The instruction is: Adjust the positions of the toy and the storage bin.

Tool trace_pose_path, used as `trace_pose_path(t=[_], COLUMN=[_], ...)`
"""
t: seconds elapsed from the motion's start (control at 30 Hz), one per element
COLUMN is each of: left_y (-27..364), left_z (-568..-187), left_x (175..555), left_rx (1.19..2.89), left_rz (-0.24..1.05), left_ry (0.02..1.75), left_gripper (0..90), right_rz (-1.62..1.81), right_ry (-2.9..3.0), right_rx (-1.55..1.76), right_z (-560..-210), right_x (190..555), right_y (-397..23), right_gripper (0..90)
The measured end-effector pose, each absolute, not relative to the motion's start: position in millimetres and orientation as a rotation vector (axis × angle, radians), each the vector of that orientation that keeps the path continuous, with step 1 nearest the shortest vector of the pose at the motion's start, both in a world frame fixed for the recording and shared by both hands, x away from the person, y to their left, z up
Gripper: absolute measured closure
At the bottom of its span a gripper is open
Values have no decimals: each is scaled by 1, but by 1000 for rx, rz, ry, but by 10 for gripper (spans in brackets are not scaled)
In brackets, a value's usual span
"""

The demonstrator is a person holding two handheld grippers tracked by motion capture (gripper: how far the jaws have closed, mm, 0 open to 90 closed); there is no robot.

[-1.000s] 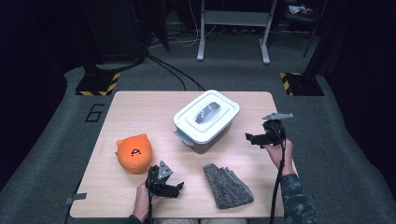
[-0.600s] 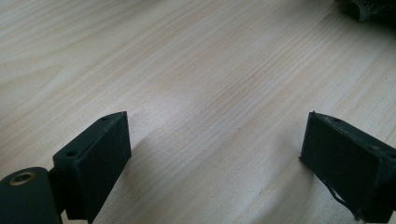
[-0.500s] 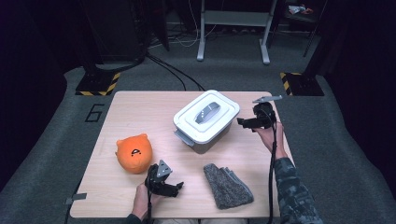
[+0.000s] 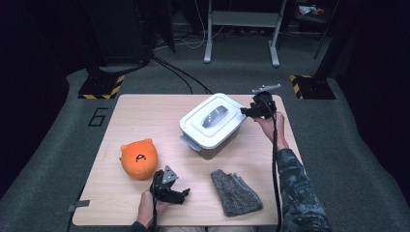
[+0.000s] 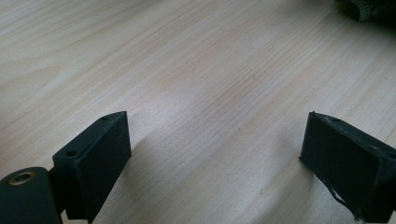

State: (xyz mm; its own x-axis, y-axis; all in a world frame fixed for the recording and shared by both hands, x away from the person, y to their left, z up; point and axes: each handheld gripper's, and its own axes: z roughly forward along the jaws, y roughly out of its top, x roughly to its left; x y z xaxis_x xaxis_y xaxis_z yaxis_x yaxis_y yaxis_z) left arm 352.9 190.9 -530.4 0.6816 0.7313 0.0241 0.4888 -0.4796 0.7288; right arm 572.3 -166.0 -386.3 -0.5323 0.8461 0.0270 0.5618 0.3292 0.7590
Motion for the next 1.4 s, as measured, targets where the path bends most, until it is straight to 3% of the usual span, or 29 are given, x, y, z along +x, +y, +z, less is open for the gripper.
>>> trace_pose_path(t=[0.47,1.4], left_y=[190,191], left_z=[-531,-530], left_x=[353,353], left_rx=[2168,2170], left_rz=[434,427], left_ry=[937,934], left_gripper=[83,84], right_rz=[1012,946], right_ry=[2254,2231], right_rx=[1291,1361], right_z=[-391,-389], right_x=[583,544], right_y=[-161,-158], right_gripper=[645,637])
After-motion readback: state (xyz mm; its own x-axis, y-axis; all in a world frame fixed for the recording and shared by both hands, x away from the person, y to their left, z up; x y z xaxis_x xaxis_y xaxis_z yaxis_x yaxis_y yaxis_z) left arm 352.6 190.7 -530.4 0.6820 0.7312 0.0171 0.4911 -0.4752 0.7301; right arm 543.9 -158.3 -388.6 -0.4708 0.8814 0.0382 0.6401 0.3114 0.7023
